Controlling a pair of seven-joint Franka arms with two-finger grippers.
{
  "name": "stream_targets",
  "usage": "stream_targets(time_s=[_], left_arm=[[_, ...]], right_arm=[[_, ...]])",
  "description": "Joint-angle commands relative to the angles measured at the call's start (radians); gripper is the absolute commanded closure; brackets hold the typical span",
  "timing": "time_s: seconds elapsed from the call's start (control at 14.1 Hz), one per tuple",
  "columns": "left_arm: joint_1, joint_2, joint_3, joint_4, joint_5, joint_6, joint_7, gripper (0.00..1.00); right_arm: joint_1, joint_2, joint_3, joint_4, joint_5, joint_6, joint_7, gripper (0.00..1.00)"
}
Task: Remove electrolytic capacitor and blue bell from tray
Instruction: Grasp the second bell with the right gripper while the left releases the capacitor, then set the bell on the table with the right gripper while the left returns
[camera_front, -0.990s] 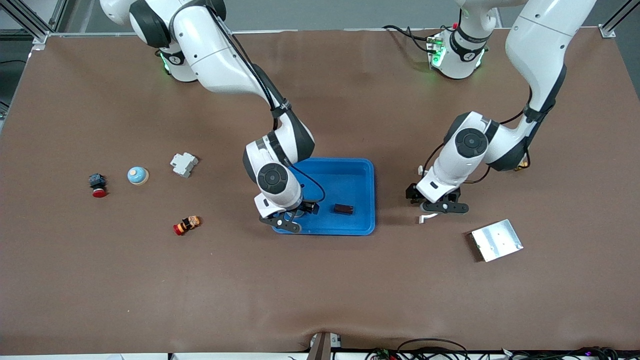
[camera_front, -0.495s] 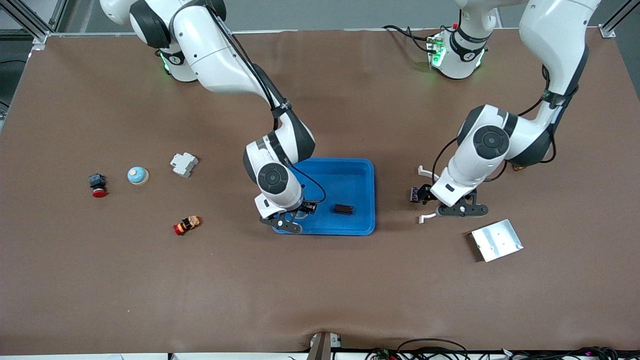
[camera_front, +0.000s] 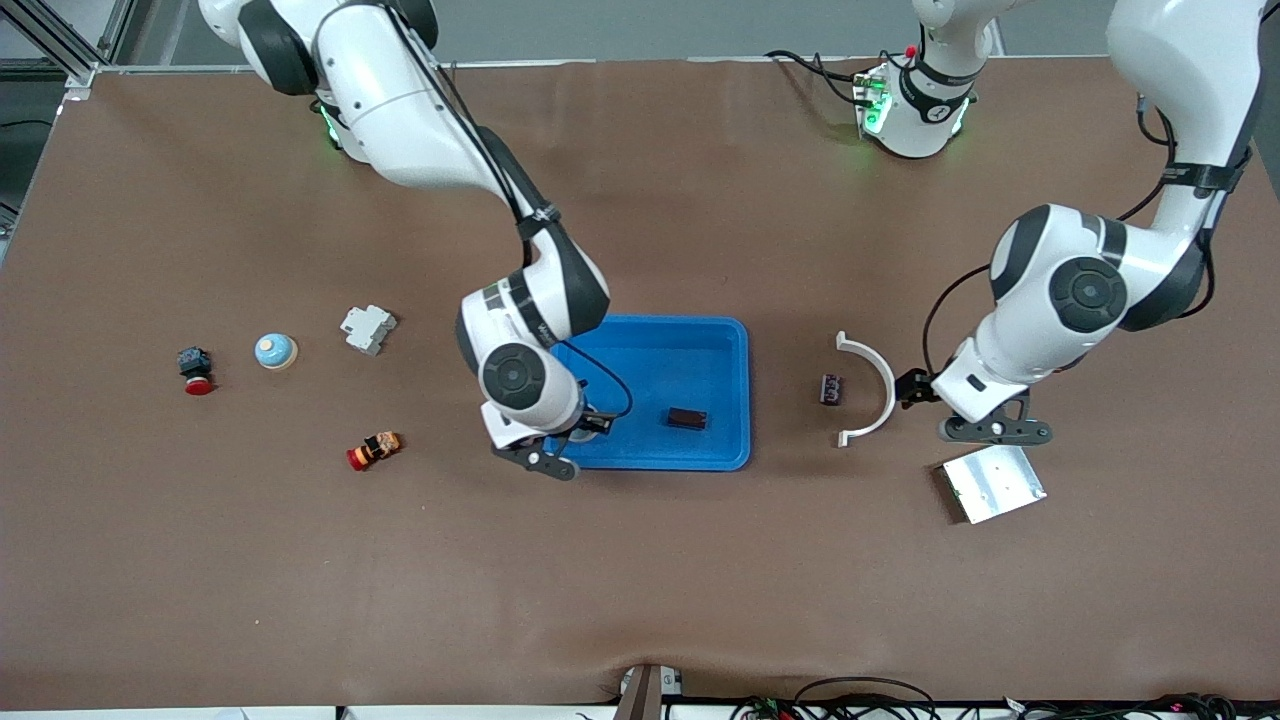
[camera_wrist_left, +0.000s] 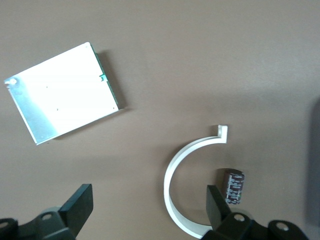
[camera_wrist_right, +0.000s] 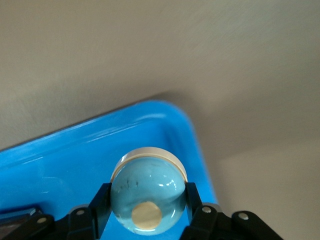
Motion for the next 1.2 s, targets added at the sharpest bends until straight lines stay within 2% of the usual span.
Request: stream_targets(time_s=[0.0,0.14,0.28,0.5,0.57,0.64,0.78,0.92,0.99,1.13], left_arm=[[-0.01,-0.003,-0.033,0.024,-0.023,-0.023,-0.092,0.0],[-0.037,0.02,-0.039,0.059,-0.048,-0.025,-0.388,0.0],[-0.129,0.045,-0.036,0.092,-0.034,-0.023,-0.743,0.0],[-0.239,0.092,-0.03,0.118,-0.04,-0.02,-0.988,0.0],[-0.282,0.114,-0.022,0.128,-0.032,-0.014,-1.148,0.0],[-0.316,0.155,-0.004,0.179,-0.003,-0.013,-1.29,0.0],[-0.381,0.23,0.002,0.249,0.069,-0.016,-1.523,0.0],[-0.436,0.287,0.005,0.293,0.113,-0.022,-1.636,0.0],[-0.457,0.312,0.02,0.317,0.115,-0.022,-1.682,0.0],[-0.54,0.355,0.091,0.392,0.113,-0.023,-1.78,0.0]], right_arm=[[-0.091,-0.1,0.004,-0.019,0.045,-0.102,-0.147,1.0],[-0.142,-0.134,-0.027,-0.032,0.043,-0.186,-0.279,1.0],[-0.183,-0.155,-0.081,-0.062,0.033,-0.222,-0.436,1.0],[-0.235,-0.188,-0.142,-0.163,0.03,-0.21,-0.682,1.0],[-0.254,-0.189,-0.167,-0.186,0.03,-0.205,-0.757,1.0],[-0.262,-0.189,-0.188,-0.205,0.025,-0.201,-0.816,1.0],[-0.288,-0.211,-0.199,-0.292,-0.016,-0.132,-0.92,1.0],[-0.327,-0.252,-0.196,-0.433,-0.024,0.019,-1.046,1.0],[-0.34,-0.263,-0.196,-0.488,-0.024,0.08,-1.099,1.0],[-0.349,-0.266,-0.196,-0.513,-0.024,0.108,-1.126,1.0]])
